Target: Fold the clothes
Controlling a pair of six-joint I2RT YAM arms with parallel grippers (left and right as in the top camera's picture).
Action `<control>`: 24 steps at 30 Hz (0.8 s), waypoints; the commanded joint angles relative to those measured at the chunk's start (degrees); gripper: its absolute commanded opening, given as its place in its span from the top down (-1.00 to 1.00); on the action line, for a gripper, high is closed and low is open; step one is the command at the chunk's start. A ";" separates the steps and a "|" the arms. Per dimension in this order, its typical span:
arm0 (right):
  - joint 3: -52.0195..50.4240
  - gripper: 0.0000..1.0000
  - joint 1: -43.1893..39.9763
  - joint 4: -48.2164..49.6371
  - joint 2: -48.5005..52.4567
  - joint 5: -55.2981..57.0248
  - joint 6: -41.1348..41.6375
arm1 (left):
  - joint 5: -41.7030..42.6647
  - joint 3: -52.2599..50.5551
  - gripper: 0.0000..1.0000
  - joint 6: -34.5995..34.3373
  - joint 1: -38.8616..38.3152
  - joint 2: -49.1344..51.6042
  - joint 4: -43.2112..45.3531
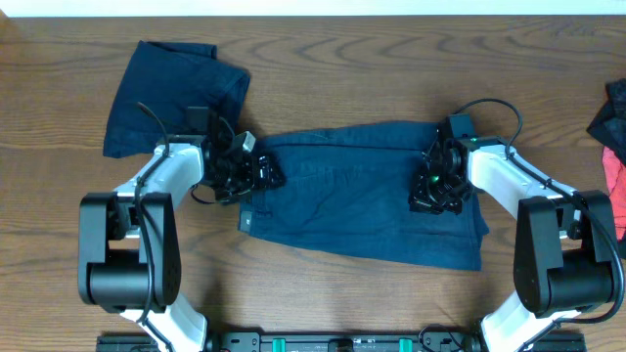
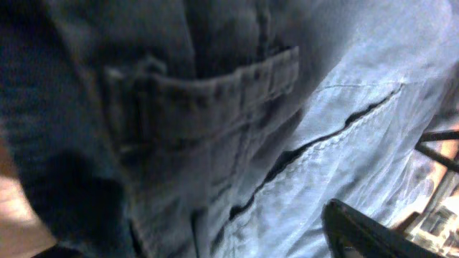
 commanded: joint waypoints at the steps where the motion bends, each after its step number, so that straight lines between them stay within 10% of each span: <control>1: -2.25 0.97 -0.70 2.75 5.18 8.59 0.76 | -0.52 -3.65 -0.40 1.40 -1.07 6.45 0.66; 9: -2.25 0.97 -0.72 2.82 5.18 7.82 0.76 | 3.39 -3.56 0.88 0.52 -2.60 6.40 1.44; 16: -2.19 0.98 -2.12 0.26 1.55 5.84 0.74 | 0.59 2.01 0.88 3.50 -1.03 0.52 -13.77; 24: -2.19 0.97 -3.23 -1.11 -10.10 5.01 0.76 | -24.87 23.71 0.88 6.01 -1.55 -12.17 -40.70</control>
